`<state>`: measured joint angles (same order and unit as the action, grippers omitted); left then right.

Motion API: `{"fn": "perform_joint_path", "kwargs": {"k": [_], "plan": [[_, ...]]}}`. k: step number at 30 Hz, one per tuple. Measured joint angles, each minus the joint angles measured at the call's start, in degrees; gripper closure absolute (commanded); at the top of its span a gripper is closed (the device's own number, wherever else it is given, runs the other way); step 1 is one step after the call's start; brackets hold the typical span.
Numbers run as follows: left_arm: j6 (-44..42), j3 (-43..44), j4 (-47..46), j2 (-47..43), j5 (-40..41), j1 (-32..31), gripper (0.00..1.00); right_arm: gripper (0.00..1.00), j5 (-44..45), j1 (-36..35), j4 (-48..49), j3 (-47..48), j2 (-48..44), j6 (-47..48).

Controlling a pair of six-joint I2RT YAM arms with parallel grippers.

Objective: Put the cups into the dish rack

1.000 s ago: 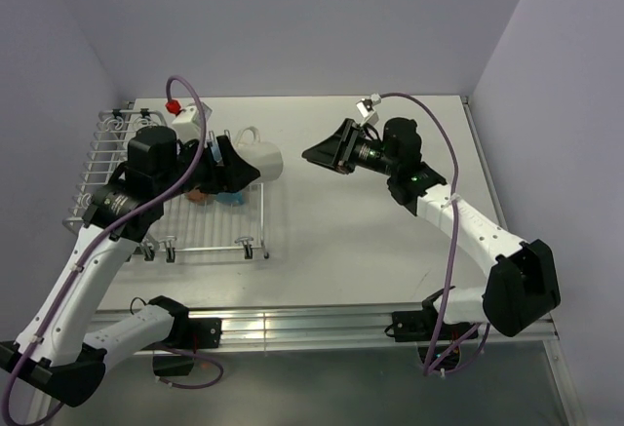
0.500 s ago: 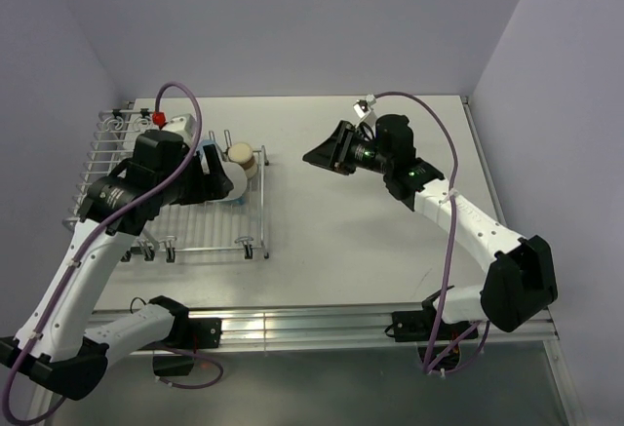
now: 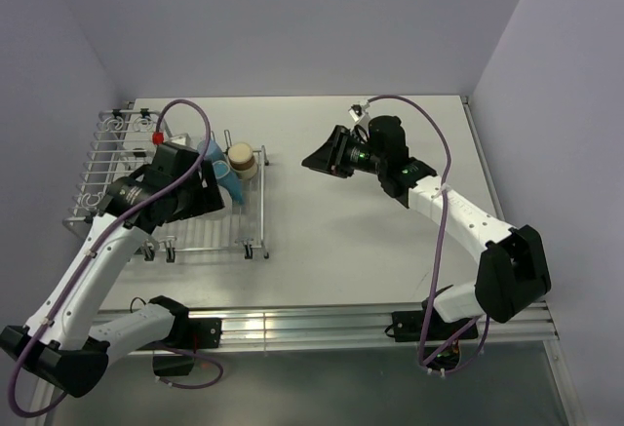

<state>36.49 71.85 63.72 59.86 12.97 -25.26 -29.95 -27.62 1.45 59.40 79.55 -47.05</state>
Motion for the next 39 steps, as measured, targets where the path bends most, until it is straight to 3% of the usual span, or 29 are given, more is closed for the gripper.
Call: {"fn": "perform_joint_path", "kwargs": {"k": [28, 39], "plan": [[25.8, -3.2, 4.1, 11.1, 9.4, 0.1, 1.00, 0.57, 0.0, 0.0, 0.5, -0.9, 0.3, 0.3], [29.8, -3.2, 5.3, 15.8, 9.4, 0.2, 1.00, 0.57, 0.0, 0.0, 0.5, -1.0, 0.5, 0.5]]}}
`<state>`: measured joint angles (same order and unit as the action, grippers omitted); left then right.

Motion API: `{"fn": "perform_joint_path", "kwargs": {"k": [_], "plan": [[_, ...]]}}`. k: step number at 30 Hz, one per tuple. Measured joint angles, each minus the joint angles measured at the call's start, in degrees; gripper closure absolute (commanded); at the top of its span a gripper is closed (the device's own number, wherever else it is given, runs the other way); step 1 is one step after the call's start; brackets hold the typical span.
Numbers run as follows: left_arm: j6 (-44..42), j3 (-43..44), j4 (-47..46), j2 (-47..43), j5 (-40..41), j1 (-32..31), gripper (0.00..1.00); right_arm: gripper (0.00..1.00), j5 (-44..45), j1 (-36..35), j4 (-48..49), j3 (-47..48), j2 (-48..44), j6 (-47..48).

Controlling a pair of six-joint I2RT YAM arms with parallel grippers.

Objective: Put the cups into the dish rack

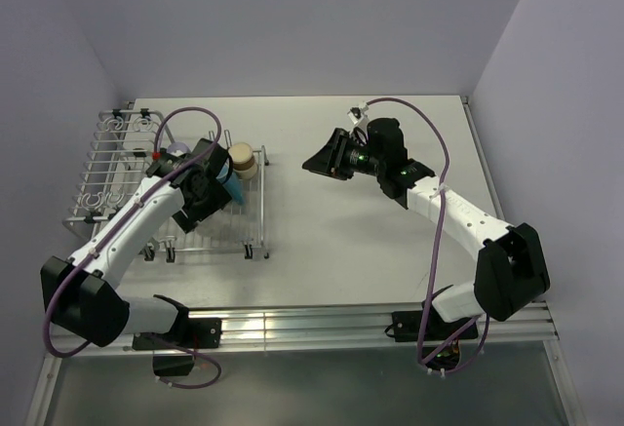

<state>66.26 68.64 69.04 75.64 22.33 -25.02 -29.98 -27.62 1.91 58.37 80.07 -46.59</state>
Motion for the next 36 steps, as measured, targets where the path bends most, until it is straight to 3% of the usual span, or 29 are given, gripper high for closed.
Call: {"fn": "perform_joint_path", "kwargs": {"k": [6, 11, 19, 26, 29, 32, 36], "plan": [[0.0, 0.0, -0.1, 0.3, 0.0, 0.5, 0.81, 0.57, 0.0, 0.0, 0.2, -0.5, 0.2, 0.0], [-0.2, -0.4, -1.2, 0.3, -0.4, 1.4, 0.80, 0.57, 0.0, 0.0, 0.2, -0.6, 0.8, 0.0], [-0.7, -2.6, -2.5, 0.3, -1.6, 2.5, 0.65, 0.57, 0.0, 0.0, 0.2, -0.6, 1.0, 0.0], [-1.1, -3.5, -4.1, 0.3, -2.4, 3.2, 0.39, 0.57, 0.0, 0.0, 0.2, -0.6, 1.4, 0.1], [-1.3, -3.5, -4.7, 0.3, -2.6, 3.3, 0.16, 0.57, 0.0, 0.0, 0.1, -0.6, 1.5, 0.2], [-1.9, -3.5, -5.2, 0.3, -2.6, 3.4, 0.02, 0.55, 0.0, 0.0, 0.1, -0.6, 1.5, 0.3], [-2.2, -3.5, -6.0, 0.3, -2.5, 3.5, 0.01, 0.53, 0.0, 0.0, 0.1, -0.6, 1.7, 0.5]]}}
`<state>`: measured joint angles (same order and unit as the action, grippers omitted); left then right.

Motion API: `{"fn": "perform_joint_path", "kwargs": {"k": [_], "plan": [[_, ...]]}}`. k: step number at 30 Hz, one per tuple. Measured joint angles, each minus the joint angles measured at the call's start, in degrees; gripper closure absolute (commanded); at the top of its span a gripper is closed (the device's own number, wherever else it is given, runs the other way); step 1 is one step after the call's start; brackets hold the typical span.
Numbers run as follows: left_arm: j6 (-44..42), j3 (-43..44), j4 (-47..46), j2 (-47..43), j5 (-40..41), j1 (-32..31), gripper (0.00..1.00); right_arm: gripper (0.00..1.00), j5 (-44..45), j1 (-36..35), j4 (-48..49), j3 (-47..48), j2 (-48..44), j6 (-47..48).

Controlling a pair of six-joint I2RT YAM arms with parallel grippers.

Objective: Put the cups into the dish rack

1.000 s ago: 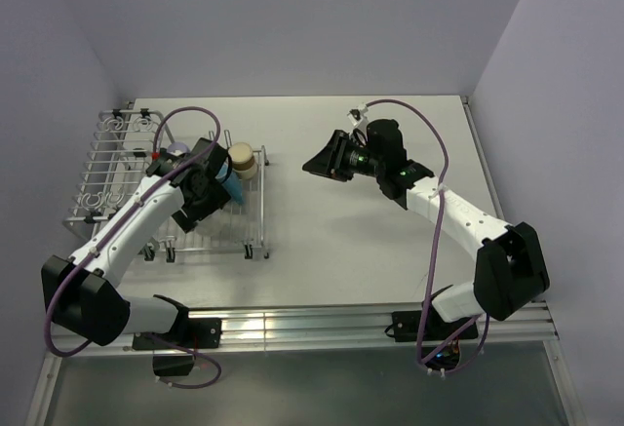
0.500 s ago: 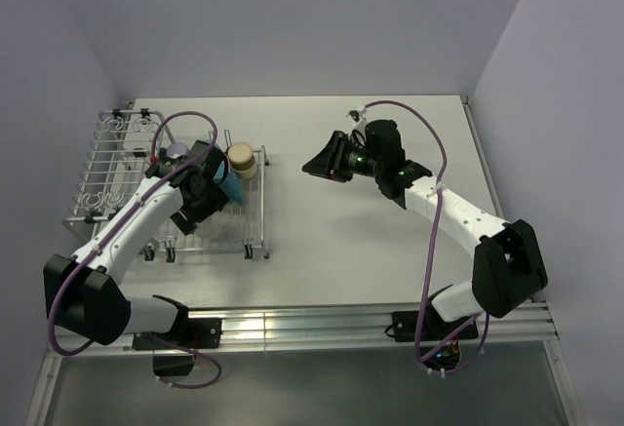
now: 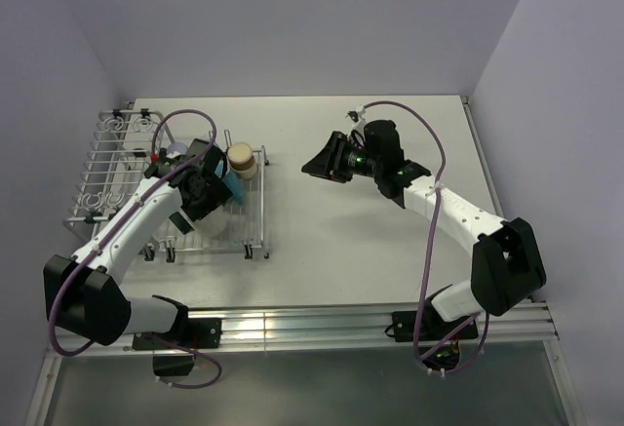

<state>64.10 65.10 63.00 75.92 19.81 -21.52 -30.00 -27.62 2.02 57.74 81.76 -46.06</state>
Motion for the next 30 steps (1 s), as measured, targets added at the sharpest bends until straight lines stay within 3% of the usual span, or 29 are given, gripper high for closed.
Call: {"fn": "perform_joint_path", "kwargs": {"k": [12, 30], "plan": [[-1.3, 0.5, -0.8, 0.0, 0.0, 0.1, 0.01, 0.53, 0.0, -0.2, -0.4, 0.0, 0.2, 0.5], [-7.6, 11.1, 3.5, -4.5, 1.0, 0.1, 0.01, 0.53, 0.5, -0.8, -0.4, 0.0, 0.8, 0.6]]}}
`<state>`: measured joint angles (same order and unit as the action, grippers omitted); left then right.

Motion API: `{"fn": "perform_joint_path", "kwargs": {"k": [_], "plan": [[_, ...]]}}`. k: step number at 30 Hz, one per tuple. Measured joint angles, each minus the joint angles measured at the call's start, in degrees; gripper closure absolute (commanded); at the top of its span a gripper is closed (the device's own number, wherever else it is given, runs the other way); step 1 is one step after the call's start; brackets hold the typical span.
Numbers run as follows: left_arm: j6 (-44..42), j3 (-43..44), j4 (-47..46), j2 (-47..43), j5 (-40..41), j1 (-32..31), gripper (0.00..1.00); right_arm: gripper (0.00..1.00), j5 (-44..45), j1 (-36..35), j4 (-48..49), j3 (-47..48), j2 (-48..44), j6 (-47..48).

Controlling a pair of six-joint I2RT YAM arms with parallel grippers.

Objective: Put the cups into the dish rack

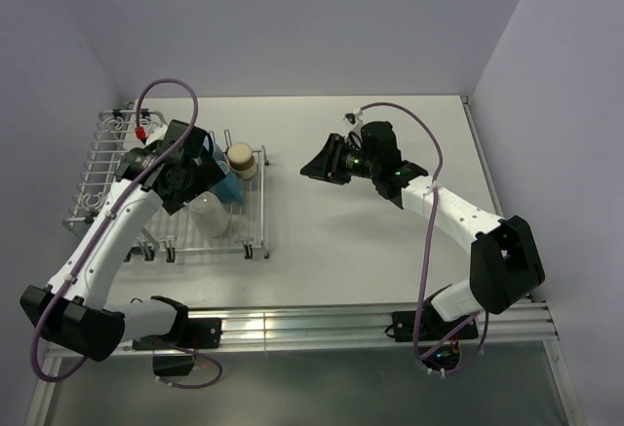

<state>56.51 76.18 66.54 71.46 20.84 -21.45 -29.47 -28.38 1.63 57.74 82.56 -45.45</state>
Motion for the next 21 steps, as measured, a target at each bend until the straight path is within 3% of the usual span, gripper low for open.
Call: {"fn": "perform_joint_path", "kwargs": {"k": [7, 11, 21], "plan": [[-8.7, 3.3, -1.6, -4.3, -1.9, 0.0, 0.01, 0.51, 1.9, 0.0, -1.3, 0.0, -0.7, 0.6], [-16.0, 2.4, -6.6, -9.6, -7.6, 0.0, 0.01, 0.48, 4.1, 0.0, -3.5, 0.0, -3.6, 1.7], [-26.4, -0.5, -23.8, -18.0, -22.9, 0.0, 0.01, 0.36, 15.6, 0.0, -11.5, -0.1, -20.1, 6.1]]}}
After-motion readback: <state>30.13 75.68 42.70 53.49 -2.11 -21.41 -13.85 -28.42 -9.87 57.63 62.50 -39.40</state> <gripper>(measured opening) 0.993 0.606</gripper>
